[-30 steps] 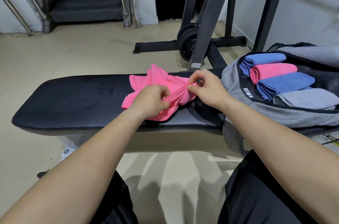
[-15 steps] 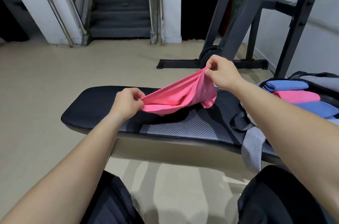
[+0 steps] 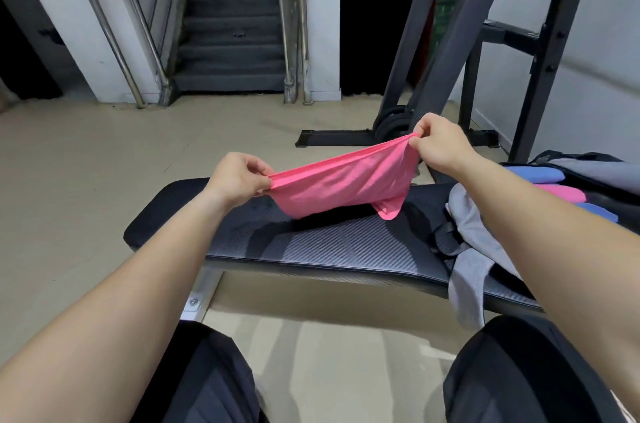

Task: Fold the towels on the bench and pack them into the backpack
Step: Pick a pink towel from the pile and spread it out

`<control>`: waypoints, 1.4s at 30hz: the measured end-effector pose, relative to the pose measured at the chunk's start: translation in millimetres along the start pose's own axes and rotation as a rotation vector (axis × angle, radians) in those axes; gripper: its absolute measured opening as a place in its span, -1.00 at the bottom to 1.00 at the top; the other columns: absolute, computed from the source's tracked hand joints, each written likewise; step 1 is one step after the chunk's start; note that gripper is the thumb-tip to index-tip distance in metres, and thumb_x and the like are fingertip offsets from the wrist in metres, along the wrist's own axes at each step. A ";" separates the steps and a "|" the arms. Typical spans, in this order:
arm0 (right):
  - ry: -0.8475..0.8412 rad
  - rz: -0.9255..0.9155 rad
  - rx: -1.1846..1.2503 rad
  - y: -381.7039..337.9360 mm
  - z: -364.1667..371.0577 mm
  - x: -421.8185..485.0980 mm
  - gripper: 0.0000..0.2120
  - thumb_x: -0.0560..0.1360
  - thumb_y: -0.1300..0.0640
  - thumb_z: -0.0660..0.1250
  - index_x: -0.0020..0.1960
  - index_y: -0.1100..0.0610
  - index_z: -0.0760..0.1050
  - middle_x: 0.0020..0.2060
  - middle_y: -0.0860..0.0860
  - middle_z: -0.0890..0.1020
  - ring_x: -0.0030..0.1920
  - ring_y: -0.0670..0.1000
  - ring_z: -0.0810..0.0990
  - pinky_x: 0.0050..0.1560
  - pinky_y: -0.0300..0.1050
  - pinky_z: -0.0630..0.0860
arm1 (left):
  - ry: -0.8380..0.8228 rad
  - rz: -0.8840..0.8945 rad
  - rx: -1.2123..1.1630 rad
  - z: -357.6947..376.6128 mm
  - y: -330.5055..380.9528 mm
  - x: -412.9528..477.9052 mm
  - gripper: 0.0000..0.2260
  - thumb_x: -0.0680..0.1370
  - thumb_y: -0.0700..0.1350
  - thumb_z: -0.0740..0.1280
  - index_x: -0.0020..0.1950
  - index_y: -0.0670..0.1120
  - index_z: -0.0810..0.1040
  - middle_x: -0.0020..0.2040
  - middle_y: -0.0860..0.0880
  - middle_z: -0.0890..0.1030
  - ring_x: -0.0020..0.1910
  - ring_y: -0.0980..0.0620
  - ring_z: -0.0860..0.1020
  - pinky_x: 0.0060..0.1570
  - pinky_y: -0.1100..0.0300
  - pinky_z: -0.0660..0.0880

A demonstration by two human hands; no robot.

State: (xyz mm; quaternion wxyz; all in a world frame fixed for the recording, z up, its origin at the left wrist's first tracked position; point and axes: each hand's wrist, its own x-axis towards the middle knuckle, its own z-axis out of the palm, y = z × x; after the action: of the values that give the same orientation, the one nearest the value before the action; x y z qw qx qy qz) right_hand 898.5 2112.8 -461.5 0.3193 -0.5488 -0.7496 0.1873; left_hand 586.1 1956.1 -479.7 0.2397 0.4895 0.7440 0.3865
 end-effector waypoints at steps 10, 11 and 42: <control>-0.020 0.028 -0.004 8.1 -28.6 -5.9 -0.90 0.54 0.21 0.22 0.01 0.19 0.47 -0.11 0.06 0.58 -0.13 0.08 0.49 -0.28 -0.15 0.36 | -0.039 0.272 0.545 27.2 18.5 -10.9 -0.82 0.39 -0.07 0.58 -0.14 -0.05 0.61 -0.25 0.02 0.63 -0.21 0.02 0.60 -0.21 0.13 0.53; -0.036 0.031 -0.001 7.6 -31.5 -6.3 -0.90 0.54 0.20 0.21 0.02 0.19 0.46 -0.10 0.08 0.59 -0.12 0.09 0.51 -0.26 -0.12 0.38 | -0.027 0.293 0.565 27.7 19.0 -10.1 -0.84 0.43 -0.09 0.56 -0.12 -0.07 0.61 -0.24 0.00 0.63 -0.19 -0.01 0.61 -0.19 0.12 0.52; 0.105 -0.037 0.106 -23.5 -59.6 -4.8 -0.92 0.61 0.13 0.18 0.03 0.12 0.43 -0.22 -0.02 0.54 -0.18 0.01 0.50 -0.22 -0.08 0.41 | 0.440 0.241 0.430 -9.0 77.4 19.0 -0.78 0.65 0.06 0.18 0.11 0.02 0.57 0.09 -0.10 0.65 0.09 -0.22 0.56 -0.09 0.06 0.36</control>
State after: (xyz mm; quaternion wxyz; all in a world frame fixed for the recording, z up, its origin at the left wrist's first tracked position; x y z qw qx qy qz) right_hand 923.7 2096.5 -404.7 0.3901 -0.5263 -0.7308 0.1916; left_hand 613.8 1987.6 -411.3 -0.0828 0.5183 0.7791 0.3427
